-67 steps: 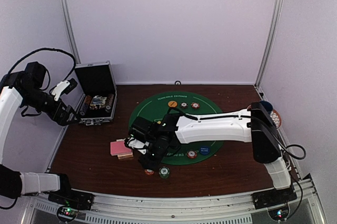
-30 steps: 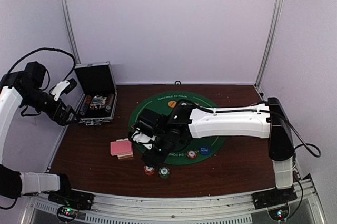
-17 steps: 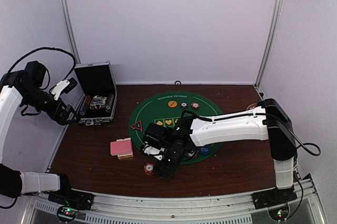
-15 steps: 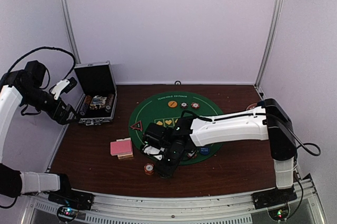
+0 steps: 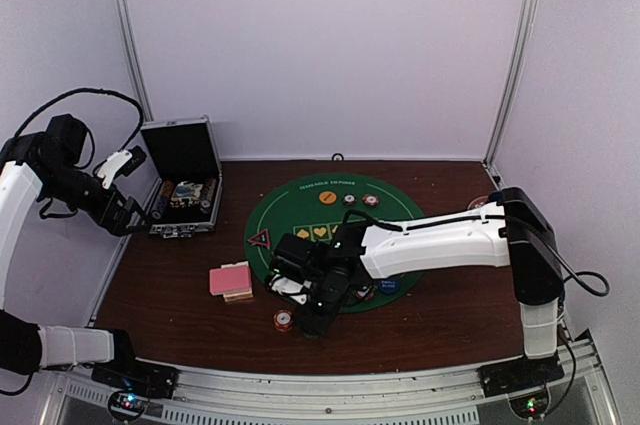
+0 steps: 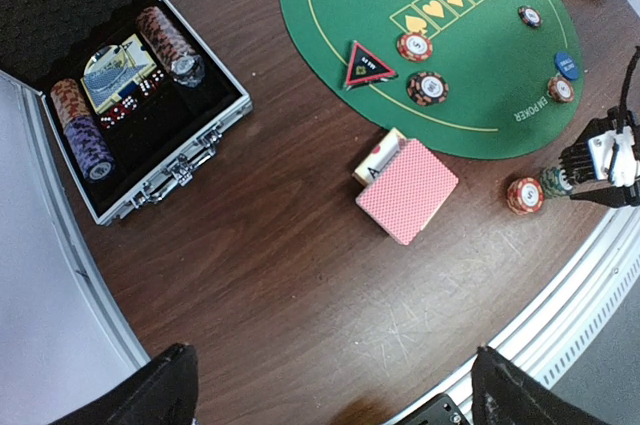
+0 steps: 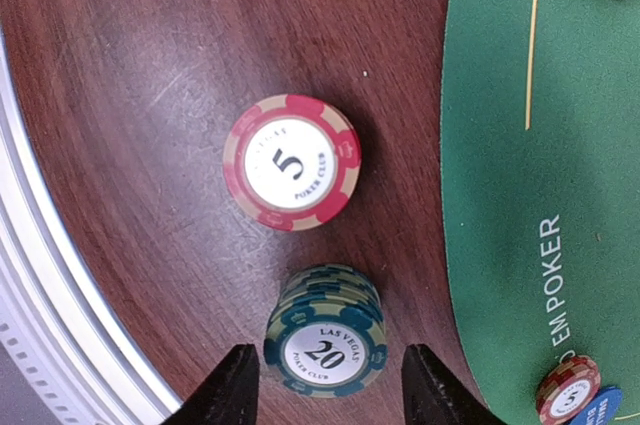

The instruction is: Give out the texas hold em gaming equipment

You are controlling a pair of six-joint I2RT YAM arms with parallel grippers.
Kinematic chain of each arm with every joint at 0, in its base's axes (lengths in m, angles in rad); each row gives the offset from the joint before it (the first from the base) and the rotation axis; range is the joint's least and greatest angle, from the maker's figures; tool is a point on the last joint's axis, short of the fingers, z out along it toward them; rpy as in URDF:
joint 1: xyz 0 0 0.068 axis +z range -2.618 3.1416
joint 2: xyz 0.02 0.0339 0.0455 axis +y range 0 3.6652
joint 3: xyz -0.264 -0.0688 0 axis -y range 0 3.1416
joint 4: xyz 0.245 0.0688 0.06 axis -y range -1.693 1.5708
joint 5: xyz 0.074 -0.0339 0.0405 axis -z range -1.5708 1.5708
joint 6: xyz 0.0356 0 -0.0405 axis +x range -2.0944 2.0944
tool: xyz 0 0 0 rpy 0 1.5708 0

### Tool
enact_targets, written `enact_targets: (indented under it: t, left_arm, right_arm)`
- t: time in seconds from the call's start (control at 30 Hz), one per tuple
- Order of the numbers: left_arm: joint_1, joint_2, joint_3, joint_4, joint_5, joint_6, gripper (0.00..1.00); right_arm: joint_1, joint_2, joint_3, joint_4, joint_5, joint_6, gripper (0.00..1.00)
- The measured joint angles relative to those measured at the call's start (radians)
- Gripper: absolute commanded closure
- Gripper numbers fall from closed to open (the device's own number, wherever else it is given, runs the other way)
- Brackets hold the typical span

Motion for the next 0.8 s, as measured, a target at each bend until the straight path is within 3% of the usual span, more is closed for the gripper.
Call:
enact_targets:
  t: [0.47,0.8]
  left_arm:
    - [0.0,0.001,0.0,0.0,0.0,0.0,0.03]
    - [0.0,0.0,0.0,0.0,-0.001,0.0,0.02]
  right_arm:
    - [0.014,0.002,0.0,0.0,0.0,-0.002,0.45]
    - [0.021,0.012,0.0,0.001,0.005,-0.007,0.56]
